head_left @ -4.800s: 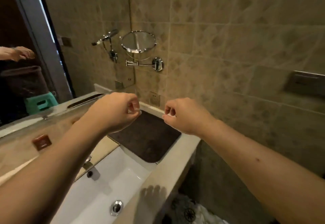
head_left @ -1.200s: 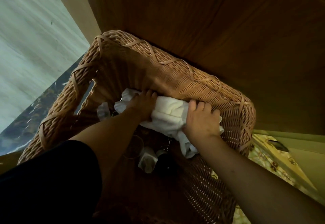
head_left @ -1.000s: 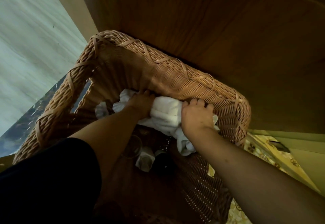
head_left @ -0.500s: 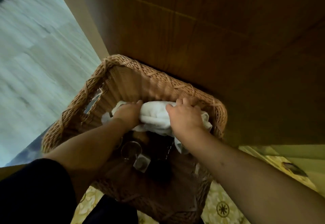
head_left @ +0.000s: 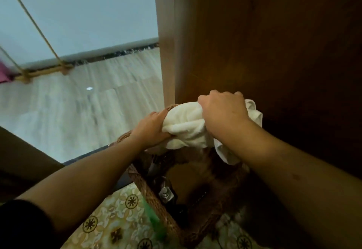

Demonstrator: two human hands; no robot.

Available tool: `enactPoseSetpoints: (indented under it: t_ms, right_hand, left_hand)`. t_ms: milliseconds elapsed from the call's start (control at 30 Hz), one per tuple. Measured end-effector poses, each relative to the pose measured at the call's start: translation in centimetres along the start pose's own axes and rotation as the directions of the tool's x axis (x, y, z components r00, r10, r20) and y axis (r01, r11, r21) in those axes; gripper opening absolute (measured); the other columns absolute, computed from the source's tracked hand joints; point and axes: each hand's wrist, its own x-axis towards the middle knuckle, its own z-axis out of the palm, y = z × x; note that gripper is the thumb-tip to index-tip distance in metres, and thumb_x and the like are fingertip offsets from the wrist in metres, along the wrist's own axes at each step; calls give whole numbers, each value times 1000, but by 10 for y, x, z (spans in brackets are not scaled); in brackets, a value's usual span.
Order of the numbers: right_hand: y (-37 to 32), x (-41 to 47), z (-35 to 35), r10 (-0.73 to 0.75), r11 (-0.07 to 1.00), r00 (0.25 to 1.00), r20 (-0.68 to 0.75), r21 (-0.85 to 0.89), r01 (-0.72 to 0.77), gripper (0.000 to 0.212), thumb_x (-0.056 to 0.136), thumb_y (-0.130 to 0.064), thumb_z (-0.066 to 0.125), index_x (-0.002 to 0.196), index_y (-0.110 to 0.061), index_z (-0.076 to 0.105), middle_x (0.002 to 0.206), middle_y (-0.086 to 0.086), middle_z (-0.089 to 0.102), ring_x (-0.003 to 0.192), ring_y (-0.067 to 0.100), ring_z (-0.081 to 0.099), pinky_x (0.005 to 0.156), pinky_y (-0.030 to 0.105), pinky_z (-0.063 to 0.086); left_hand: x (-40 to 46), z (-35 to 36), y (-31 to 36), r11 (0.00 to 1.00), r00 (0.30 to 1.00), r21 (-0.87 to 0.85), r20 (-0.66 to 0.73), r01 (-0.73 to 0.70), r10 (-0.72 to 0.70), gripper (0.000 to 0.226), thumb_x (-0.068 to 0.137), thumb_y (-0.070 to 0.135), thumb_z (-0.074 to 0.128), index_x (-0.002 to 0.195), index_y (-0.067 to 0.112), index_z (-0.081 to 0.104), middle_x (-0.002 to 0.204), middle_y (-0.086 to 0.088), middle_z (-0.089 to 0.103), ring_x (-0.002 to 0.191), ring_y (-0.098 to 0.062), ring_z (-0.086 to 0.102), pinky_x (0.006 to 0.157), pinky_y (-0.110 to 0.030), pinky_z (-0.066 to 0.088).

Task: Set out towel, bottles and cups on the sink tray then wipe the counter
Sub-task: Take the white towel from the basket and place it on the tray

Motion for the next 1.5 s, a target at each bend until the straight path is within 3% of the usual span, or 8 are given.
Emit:
enactPoseSetpoints:
  t_ms: [133, 267, 433, 633, 800, 1067, 1200, 1500]
  right_hand:
    - [-16, -15, -75, -77, 996, 979, -191, -67, 66, 30, 89, -31, 71, 114, -24, 56, 91, 0, 47, 85, 25, 57, 88, 44, 44]
    - [-58, -23, -135, -175, 984, 930, -323, -94, 153, 24, 90, -30, 71, 106, -27, 53, 75, -5, 34, 77, 21, 46, 91, 46, 45]
    - [-159, -34, -172, -366, 930, 858, -360, -104, 353, 37, 91, -32, 69, 125, -26, 55, 96, 0, 47, 93, 27, 61, 95, 48, 45]
    - [-311, -65, -187, -550, 822, 707, -445, -138, 553, 38, 88, -31, 73, 122, -26, 55, 91, -3, 40, 75, 19, 42, 83, 40, 42]
    - [-444, -115, -196, -694, 683, 568, -441, -156, 714, 38, 90, -42, 70, 123, -31, 56, 113, -1, 63, 80, 19, 53, 80, 37, 47]
    - [-639, -222, -198, -855, 408, 315, -412, -160, 899, 41, 85, -34, 71, 120, -34, 50, 113, -1, 61, 97, 25, 63, 81, 41, 51]
    - [-715, -269, -198, -911, 244, 159, -381, -186, 952, 35, 83, -31, 69, 112, -30, 49, 111, 3, 61, 98, 31, 64, 69, 34, 33]
    - [-855, -335, -186, -943, -48, -93, -318, -148, 988, 41, 86, -27, 67, 93, -35, 28, 98, -3, 47, 92, 28, 60, 69, 36, 42]
  left_hand:
    - [-21, -68, 4, 999, 969, -32, -248, -4, -4, 57, 74, 67, 64, 119, 35, 48, 102, 12, 57, 96, -16, 54, 71, -33, 41]
    - [-56, -147, -14, 1000, 920, -3, -391, 16, -16, 65, 73, 62, 66, 129, 36, 46, 110, 16, 54, 99, -7, 44, 71, -33, 40]
    - [-157, -236, -73, 979, 910, 140, -406, 149, -81, 62, 80, 64, 62, 133, 33, 50, 119, 3, 61, 106, -21, 50, 92, -47, 47]
    - [-338, -310, -138, 909, 824, 194, -520, 369, -223, 66, 75, 66, 59, 130, 30, 53, 110, -4, 60, 94, -16, 42, 79, -41, 43]
    - [-510, -357, -166, 858, 777, 123, -501, 499, -380, 59, 81, 61, 63, 131, 32, 56, 119, -2, 63, 108, -22, 58, 89, -46, 51]
    - [-765, -386, -151, 565, 486, 86, -624, 821, -611, 64, 77, 56, 71, 136, 35, 53, 116, -2, 58, 104, -26, 59, 76, -32, 41]
    - [-863, -396, -129, 433, 386, 83, -620, 898, -683, 63, 75, 62, 65, 133, 42, 51, 109, 6, 53, 97, -21, 60, 75, -34, 46]
    - [-1000, -391, -117, 142, 102, -5, -669, 990, -736, 61, 72, 69, 67, 127, 47, 50, 109, 12, 55, 93, -14, 58, 70, -30, 42]
